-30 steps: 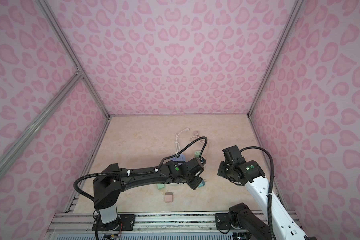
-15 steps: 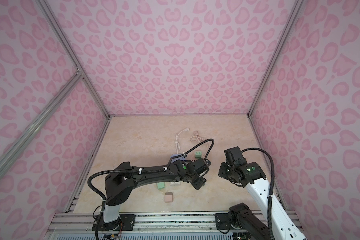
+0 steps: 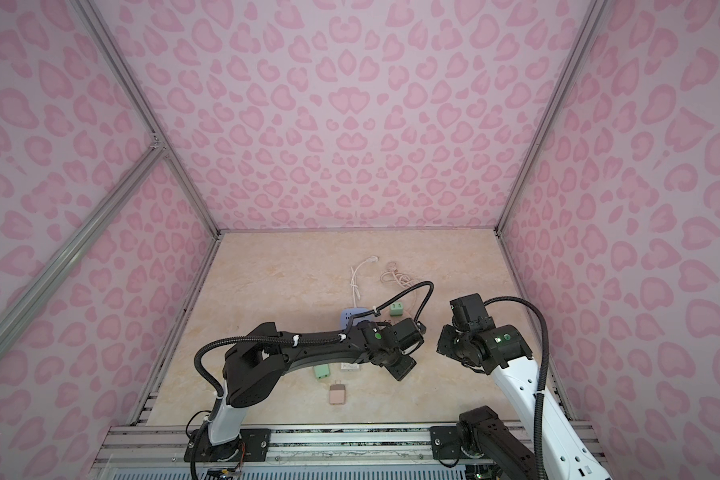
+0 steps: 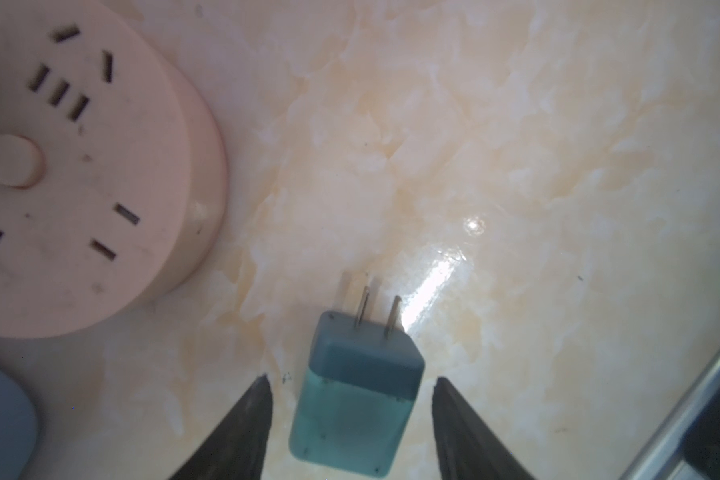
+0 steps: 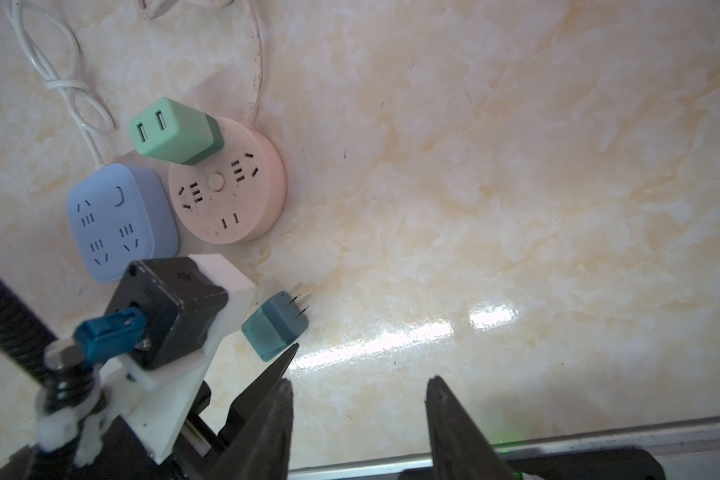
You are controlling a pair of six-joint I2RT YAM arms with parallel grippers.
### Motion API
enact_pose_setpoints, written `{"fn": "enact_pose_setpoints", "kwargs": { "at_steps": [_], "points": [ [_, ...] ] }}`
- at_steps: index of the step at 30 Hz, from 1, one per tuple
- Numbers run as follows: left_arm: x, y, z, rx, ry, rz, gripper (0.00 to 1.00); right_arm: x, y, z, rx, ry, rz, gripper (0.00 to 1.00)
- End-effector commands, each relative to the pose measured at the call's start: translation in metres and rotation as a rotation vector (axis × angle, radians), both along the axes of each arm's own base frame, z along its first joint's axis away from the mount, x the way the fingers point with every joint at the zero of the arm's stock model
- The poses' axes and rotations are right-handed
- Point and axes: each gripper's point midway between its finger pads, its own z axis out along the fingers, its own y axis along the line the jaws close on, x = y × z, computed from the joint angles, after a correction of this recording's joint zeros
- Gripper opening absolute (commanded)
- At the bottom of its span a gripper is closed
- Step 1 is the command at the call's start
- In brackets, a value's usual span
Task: Insert the plug
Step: 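Grasp the teal cube adapter with the left gripper while the right arm draws back, then lift the teal adapter with the left gripper toward the approaching right gripper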
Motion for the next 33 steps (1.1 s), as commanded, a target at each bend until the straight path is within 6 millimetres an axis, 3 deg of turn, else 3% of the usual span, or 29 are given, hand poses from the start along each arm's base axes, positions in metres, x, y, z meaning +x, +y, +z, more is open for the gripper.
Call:
{"fn": "enact_pose_setpoints", "kwargs": {
  "at_steps": [1,13,17,19,21,22,28,33],
  "points": [
    [0.004,-0.001,-0.006,0.016,-0.001,0.020,0.63,0.000,0.001,-0.002,0.005,0.002,0.010,0.51],
    [0.011,0.003,-0.025,0.037,0.029,0.083,0.58,-0.001,0.002,-0.007,0.016,0.000,0.013,0.51],
    [0.012,0.006,-0.022,0.014,0.059,0.129,0.42,-0.001,0.004,-0.009,0.025,-0.006,0.029,0.51],
    [0.012,0.009,-0.015,-0.006,0.077,0.161,0.25,0.000,0.005,-0.009,0.028,-0.014,0.035,0.50],
    [0.013,0.011,0.000,-0.032,0.085,0.203,0.05,0.001,0.006,-0.006,0.038,-0.036,0.045,0.50],
    [0.015,0.013,0.008,-0.042,0.086,0.234,0.03,0.002,0.008,-0.003,0.046,-0.048,0.049,0.50],
    [0.038,0.039,0.064,-0.114,0.182,0.548,0.02,0.014,0.030,0.020,0.167,-0.186,0.124,0.48],
    [0.063,0.052,0.119,-0.352,0.319,0.769,0.02,0.025,0.055,0.048,0.328,-0.305,0.159,0.47]
  ]
}}
